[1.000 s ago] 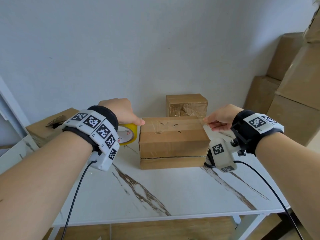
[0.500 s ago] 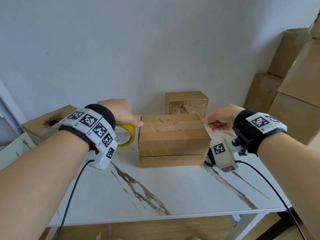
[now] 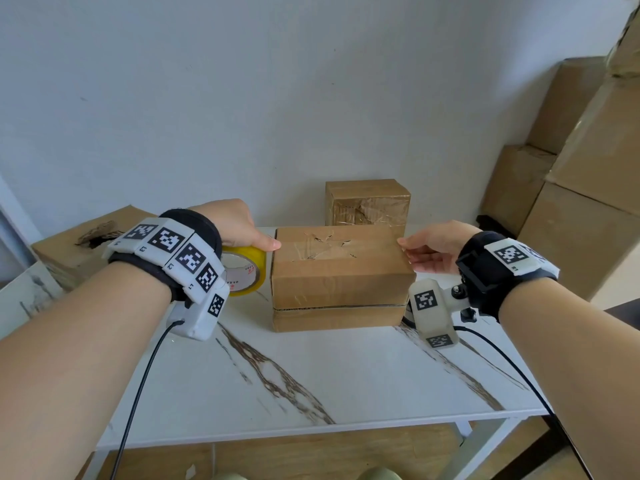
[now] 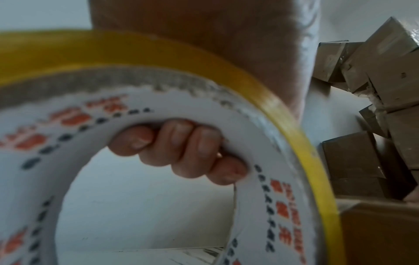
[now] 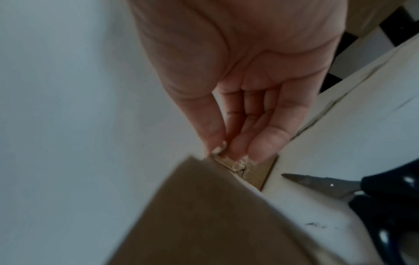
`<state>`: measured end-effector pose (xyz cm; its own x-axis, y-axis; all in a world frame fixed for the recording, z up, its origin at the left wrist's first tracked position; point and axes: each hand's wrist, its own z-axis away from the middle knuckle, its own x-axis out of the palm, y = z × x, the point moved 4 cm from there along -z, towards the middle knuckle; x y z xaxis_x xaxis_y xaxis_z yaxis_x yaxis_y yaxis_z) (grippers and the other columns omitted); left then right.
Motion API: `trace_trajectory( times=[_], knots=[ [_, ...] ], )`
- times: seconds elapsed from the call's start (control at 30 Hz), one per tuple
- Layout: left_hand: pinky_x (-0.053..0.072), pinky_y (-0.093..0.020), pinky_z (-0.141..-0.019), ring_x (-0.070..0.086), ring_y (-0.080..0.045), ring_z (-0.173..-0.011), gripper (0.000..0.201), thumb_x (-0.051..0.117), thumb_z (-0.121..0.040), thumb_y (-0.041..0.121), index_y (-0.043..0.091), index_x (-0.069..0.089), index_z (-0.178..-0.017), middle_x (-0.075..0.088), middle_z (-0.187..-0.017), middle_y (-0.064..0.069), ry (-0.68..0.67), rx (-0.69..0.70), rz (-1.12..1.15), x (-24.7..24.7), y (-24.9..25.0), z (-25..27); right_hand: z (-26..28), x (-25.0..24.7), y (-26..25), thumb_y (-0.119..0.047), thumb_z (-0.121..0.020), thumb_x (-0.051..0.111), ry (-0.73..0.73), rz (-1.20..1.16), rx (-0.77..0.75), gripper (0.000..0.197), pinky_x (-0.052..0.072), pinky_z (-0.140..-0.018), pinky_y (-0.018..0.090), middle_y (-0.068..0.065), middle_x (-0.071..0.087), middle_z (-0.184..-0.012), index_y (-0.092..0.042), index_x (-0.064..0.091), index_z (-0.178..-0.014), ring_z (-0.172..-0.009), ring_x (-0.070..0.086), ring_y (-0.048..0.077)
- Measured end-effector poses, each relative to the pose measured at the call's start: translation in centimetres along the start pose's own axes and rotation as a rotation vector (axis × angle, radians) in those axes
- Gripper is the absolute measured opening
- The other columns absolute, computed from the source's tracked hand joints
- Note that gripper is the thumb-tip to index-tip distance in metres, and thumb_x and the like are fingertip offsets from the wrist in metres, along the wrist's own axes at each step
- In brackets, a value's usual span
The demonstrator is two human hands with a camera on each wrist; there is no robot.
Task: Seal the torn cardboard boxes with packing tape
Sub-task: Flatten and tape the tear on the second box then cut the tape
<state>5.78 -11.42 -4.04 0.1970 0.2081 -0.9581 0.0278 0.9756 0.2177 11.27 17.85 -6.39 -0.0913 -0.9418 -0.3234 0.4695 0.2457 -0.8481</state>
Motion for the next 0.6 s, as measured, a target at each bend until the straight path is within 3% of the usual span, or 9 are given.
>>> trace_trajectory(
  times=[0.13,0.23,0.27,0.33,0.37,0.4,0.47,0.53,0.6],
  knots=[
    [0.036,-0.027,-0.061,0.048,-0.020,-0.060,0.055,0.066,-0.075,0.060,0.010,0.050,-0.059,0.049,-0.059,-0.004,-0.006,-0.005,-0.031,-0.1,0.3,0.3,-0.3,-0.9,0.0,-0.015,-0.082,0.072,0.065,0.096,0.030,0.022,0.058,-0.057,0.025,0.006,0.051,-0.066,-0.007,0.053,-0.075,-0.055,0.049,0.013],
    [0.035,-0.027,-0.060,0.047,-0.019,-0.060,0.055,0.064,-0.077,0.060,0.011,0.047,-0.058,0.047,-0.059,-0.004,-0.007,-0.009,-0.055,-0.2,0.6,0.6,-0.3,-2.1,-0.5,-0.014,-0.086,0.067,0.161,0.331,0.017,0.025,0.046,-0.038,0.018,0.004,0.055,-0.047,-0.005,0.051,-0.068,-0.034,0.051,0.010],
    [0.034,-0.027,-0.060,0.046,-0.019,-0.060,0.055,0.063,-0.077,0.060,0.012,0.047,-0.058,0.047,-0.059,-0.004,-0.007,-0.010,-0.065,-0.2,0.6,0.7,-0.4,-2.3,-1.2,-0.012,-0.088,0.063,0.183,0.357,-0.024,0.027,0.045,-0.039,0.019,0.004,0.056,-0.049,-0.007,0.050,-0.065,-0.036,0.053,0.011],
    [0.034,-0.027,-0.059,0.045,-0.020,-0.060,0.055,0.063,-0.077,0.061,0.013,0.044,-0.057,0.044,-0.059,-0.003,-0.009,-0.010,-0.080,-0.2,0.7,0.7,0.1,-2.0,-3.3,-0.008,-0.088,0.060,0.245,0.297,-0.172,0.015,0.053,-0.058,0.025,0.010,0.062,-0.076,-0.010,0.055,-0.074,-0.060,0.058,0.016],
    [0.033,-0.027,-0.059,0.044,-0.020,-0.059,0.056,0.063,-0.077,0.061,0.014,0.043,-0.056,0.043,-0.058,-0.003,-0.009,-0.010,-0.086,-0.2,0.7,0.7,0.6,-1.3,-4.3,-0.009,-0.088,0.058,0.262,0.307,-0.245,0.003,0.054,-0.071,0.030,0.014,0.063,-0.093,-0.010,0.061,-0.086,-0.074,0.060,0.020],
    [0.032,-0.027,-0.058,0.043,-0.020,-0.058,0.056,0.063,-0.077,0.061,0.014,0.042,-0.055,0.042,-0.057,-0.002,-0.009,-0.010,-0.091,-0.2,0.7,0.7,0.9,-0.3,-5.2,-0.012,-0.089,0.057,0.265,0.363,-0.308,0.017,0.050,-0.083,0.033,0.017,0.062,-0.110,-0.009,0.063,-0.104,-0.090,0.061,0.024],
    [0.032,-0.027,-0.058,0.042,-0.019,-0.057,0.057,0.063,-0.077,0.061,0.013,0.042,-0.055,0.041,-0.057,-0.003,-0.008,-0.011,-0.090,-0.2,0.7,0.6,1.5,3.0,-5.9,-0.026,-0.095,0.050,0.199,0.547,-0.412,0.040,0.041,-0.098,0.034,0.013,0.053,-0.133,-0.008,0.051,-0.131,-0.120,0.052,0.027],
    [0.034,-0.028,-0.059,0.045,-0.019,-0.059,0.056,0.063,-0.077,0.062,0.012,0.045,-0.057,0.045,-0.059,-0.004,-0.011,-0.012,-0.079,-0.1,0.5,0.5,1.5,6.6,-5.1,-0.049,-0.096,0.038,0.094,0.742,-0.446,0.060,0.031,-0.109,0.042,0.011,0.034,-0.150,-0.016,0.030,-0.146,-0.137,0.033,0.029],
    [0.036,-0.028,-0.062,0.049,-0.019,-0.061,0.056,0.062,-0.077,0.063,0.010,0.050,-0.061,0.050,-0.062,-0.004,-0.012,-0.004,-0.067,0.1,0.2,0.4,0.9,8.7,-3.5,-0.071,-0.087,0.026,0.057,0.973,-0.410,0.075,0.013,-0.115,0.053,0.006,0.011,-0.159,-0.031,0.013,-0.150,-0.146,0.008,0.028]
  ],
)
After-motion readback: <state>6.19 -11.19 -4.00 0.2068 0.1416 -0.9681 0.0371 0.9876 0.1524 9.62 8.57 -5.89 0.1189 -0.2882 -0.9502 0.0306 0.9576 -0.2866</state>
